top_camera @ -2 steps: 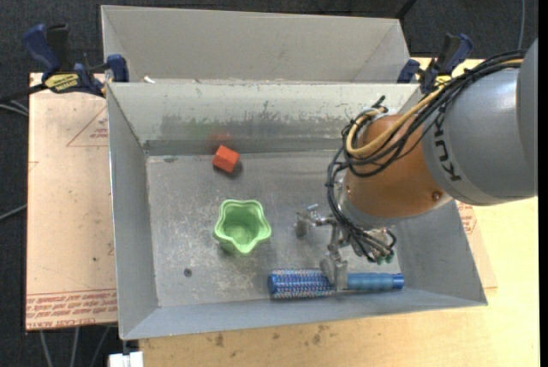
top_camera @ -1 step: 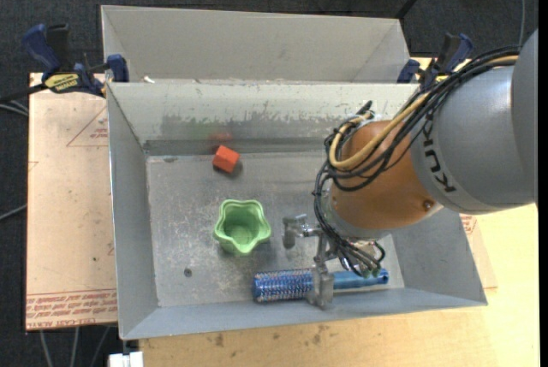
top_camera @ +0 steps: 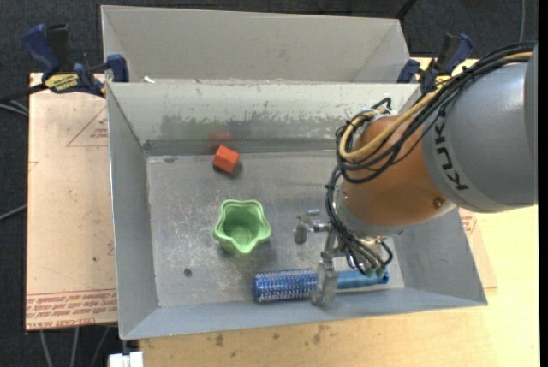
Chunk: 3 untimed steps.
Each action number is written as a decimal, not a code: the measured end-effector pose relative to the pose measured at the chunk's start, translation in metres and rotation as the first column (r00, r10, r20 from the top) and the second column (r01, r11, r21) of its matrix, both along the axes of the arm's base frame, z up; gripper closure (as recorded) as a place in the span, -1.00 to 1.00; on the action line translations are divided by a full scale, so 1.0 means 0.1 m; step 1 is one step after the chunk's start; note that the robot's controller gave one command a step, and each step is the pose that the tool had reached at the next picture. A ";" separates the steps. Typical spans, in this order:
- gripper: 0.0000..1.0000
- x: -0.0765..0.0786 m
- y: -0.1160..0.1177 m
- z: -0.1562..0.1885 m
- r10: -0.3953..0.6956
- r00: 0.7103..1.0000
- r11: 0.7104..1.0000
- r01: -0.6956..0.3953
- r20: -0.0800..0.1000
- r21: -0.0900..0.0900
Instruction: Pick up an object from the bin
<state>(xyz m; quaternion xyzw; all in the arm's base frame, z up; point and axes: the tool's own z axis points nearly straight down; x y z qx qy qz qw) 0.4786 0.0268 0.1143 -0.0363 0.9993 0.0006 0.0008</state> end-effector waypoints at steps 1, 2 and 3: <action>-1.00 0.07 0.08 -0.43 0.071 0.997 0.998 -0.071 0.020 0.000; -1.00 0.09 0.08 -0.42 0.070 0.997 0.998 -0.070 0.025 0.001; 1.00 0.07 0.08 -0.43 0.070 0.997 0.998 -0.070 0.020 0.001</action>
Offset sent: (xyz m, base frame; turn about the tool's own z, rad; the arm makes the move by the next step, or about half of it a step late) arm 0.0009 0.0068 -0.0443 -0.0740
